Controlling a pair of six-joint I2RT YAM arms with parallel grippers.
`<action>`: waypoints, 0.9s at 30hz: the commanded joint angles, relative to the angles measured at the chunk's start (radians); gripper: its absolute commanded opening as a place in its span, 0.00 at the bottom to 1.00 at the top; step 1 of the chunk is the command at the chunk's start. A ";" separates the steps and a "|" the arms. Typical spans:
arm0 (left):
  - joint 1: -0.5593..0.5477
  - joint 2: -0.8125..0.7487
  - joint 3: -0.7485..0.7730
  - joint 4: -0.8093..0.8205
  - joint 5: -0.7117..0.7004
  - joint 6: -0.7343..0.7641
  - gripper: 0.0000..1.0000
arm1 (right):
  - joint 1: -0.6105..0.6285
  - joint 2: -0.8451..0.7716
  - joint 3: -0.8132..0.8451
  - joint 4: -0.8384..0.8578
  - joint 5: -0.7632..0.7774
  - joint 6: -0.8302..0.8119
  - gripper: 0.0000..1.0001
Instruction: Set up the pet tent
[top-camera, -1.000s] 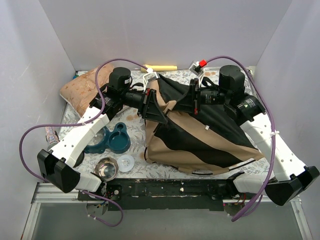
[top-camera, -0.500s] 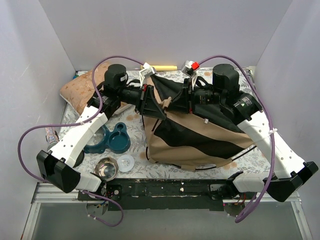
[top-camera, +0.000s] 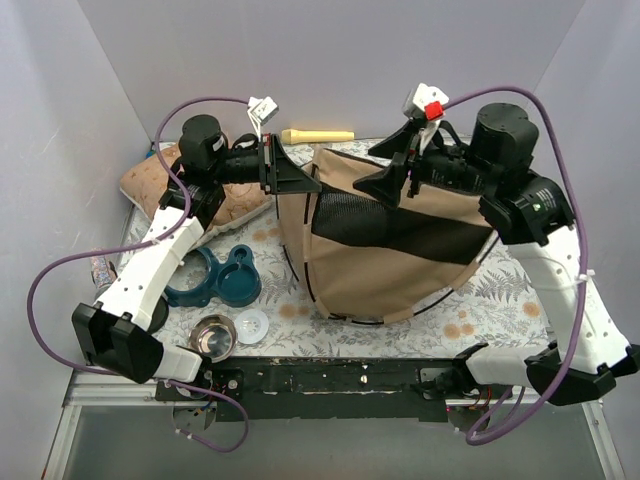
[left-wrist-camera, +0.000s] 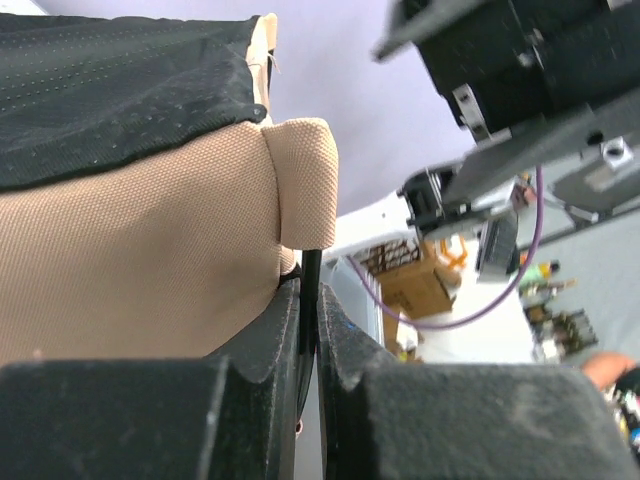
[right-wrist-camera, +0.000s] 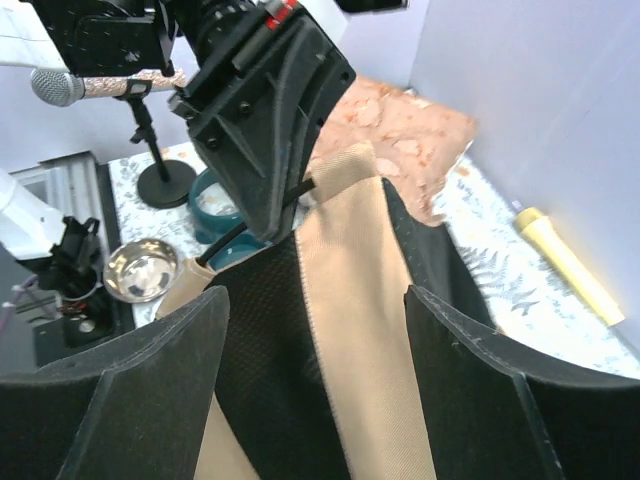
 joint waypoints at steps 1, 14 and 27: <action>0.034 0.036 0.055 -0.044 -0.168 -0.188 0.00 | 0.001 -0.091 0.047 -0.017 0.058 -0.138 0.78; 0.257 0.156 -0.082 0.108 -0.139 -0.531 0.00 | 0.001 -0.637 -0.702 -0.177 0.109 -0.739 0.75; 0.274 0.162 -0.138 0.079 -0.142 -0.486 0.00 | 0.001 -0.728 -0.968 -0.285 -0.043 -1.421 0.67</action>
